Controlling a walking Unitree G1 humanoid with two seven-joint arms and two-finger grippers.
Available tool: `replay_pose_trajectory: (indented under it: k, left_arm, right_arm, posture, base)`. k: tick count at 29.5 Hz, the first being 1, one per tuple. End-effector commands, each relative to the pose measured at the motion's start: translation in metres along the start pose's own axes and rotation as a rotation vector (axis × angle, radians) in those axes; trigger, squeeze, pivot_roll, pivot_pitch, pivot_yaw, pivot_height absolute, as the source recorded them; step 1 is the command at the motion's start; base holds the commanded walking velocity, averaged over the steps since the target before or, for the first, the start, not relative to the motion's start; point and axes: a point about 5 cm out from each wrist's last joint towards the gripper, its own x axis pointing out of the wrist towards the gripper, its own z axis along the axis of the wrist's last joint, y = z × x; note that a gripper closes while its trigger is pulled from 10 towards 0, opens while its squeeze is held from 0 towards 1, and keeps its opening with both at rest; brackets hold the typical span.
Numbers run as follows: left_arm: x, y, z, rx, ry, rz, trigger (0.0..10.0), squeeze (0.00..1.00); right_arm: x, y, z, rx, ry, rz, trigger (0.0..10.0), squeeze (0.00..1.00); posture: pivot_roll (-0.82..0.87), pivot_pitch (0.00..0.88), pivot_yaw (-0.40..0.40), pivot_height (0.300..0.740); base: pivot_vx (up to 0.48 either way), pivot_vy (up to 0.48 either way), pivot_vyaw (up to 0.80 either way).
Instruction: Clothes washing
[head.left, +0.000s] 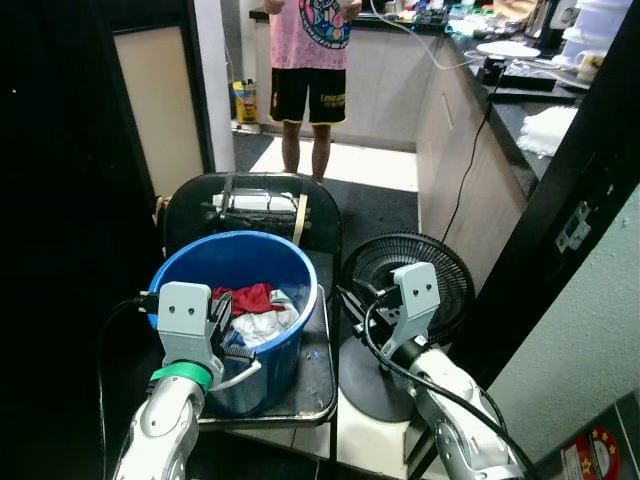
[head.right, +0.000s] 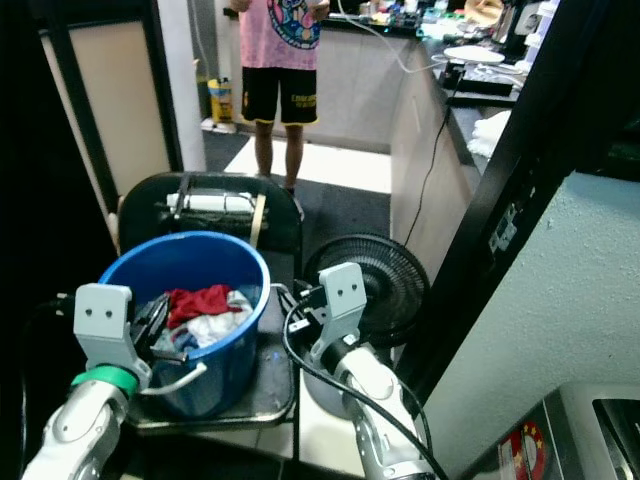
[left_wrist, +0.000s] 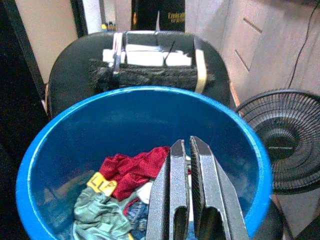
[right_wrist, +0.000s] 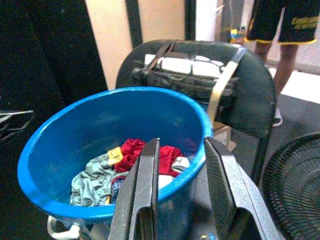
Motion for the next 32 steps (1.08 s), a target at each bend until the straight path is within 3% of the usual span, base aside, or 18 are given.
replay_pose_trajectory:
  k: [1,19,21,26,32]
  left_arm:
    - [-0.0016,0.0012,-0.0035,-0.002,0.017,0.004,10.0,0.00]
    - [-0.0014,0.0012,-0.0050,0.003,0.022,-0.001,10.0,0.00]
    - [-0.0017,0.0016,-0.0053,0.004,0.023,-0.003,10.0,0.00]
    - [-0.0014,0.0016,-0.0054,0.005,0.023,-0.003,10.0,0.00]
    - [-0.0024,0.0011,-0.0061,-0.009,0.021,0.005,10.0,0.00]
  right_arm:
    - [-0.0004,0.0021,0.0007,-0.003,-0.007,0.007,10.0,0.00]
    - [0.0013,0.0044,0.0018,0.007,-0.016,0.014,10.0,0.00]
    - [0.0015,0.0068,0.0018,-0.026,-0.011,0.036,10.0,0.00]
    - [0.0017,0.0067,0.0017,-0.032,-0.015,0.031,10.0,0.00]
    - [0.0032,0.0038,0.0035,-0.030,-0.022,0.021,10.0,0.00]
  posture:
    - [0.00,0.036,0.010,0.740]
    - [0.00,0.033,0.017,0.740]
    - [0.00,0.033,0.016,0.740]
    - [0.00,0.031,0.013,0.740]
    - [0.00,0.021,0.005,0.740]
  base:
    - [0.375,0.000,0.00]
    - [0.377,0.000,0.00]
    - [0.375,0.000,0.00]
    - [0.375,0.000,0.80]
    - [0.349,0.000,0.00]
